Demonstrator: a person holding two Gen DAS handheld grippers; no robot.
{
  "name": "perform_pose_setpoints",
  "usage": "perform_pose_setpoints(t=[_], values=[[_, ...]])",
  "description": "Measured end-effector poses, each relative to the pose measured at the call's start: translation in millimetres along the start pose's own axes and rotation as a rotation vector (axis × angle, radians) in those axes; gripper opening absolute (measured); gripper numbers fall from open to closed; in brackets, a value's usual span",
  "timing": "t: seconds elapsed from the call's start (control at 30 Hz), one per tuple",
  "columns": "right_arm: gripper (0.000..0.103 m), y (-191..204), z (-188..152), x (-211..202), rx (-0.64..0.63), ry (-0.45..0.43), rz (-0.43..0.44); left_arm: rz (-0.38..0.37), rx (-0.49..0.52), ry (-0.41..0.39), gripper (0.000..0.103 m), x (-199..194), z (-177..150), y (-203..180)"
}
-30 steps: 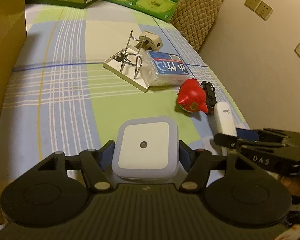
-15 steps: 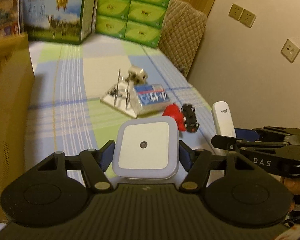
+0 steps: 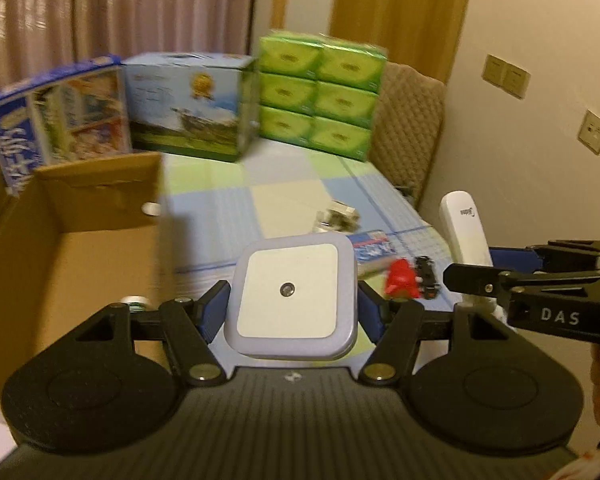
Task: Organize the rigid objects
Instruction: 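Carry the night light and remote over the cardboard box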
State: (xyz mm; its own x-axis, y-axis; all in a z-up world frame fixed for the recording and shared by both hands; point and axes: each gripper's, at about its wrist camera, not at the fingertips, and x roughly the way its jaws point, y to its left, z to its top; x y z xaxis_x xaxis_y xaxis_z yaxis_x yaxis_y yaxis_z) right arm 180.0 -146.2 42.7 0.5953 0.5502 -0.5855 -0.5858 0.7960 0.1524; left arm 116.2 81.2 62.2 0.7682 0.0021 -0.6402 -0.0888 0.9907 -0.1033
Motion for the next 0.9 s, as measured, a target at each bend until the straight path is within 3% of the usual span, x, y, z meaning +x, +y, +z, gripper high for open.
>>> perform_pose_setpoints(t=[0.43, 0.67, 0.9], values=[[0.038, 119, 18, 30, -0.109, 0.004, 0.173, 0.194, -0.051, -0.027, 0.062, -58, -4, 108], [0.038, 159, 23, 59, -0.133, 0.039, 0.246, 0.273, -0.046, -0.016, 0.062, -62, -6, 154], [0.038, 184, 28, 92, -0.134, 0.075, 0.285, 0.297, -0.056, 0.015, 0.062, -46, -13, 186]])
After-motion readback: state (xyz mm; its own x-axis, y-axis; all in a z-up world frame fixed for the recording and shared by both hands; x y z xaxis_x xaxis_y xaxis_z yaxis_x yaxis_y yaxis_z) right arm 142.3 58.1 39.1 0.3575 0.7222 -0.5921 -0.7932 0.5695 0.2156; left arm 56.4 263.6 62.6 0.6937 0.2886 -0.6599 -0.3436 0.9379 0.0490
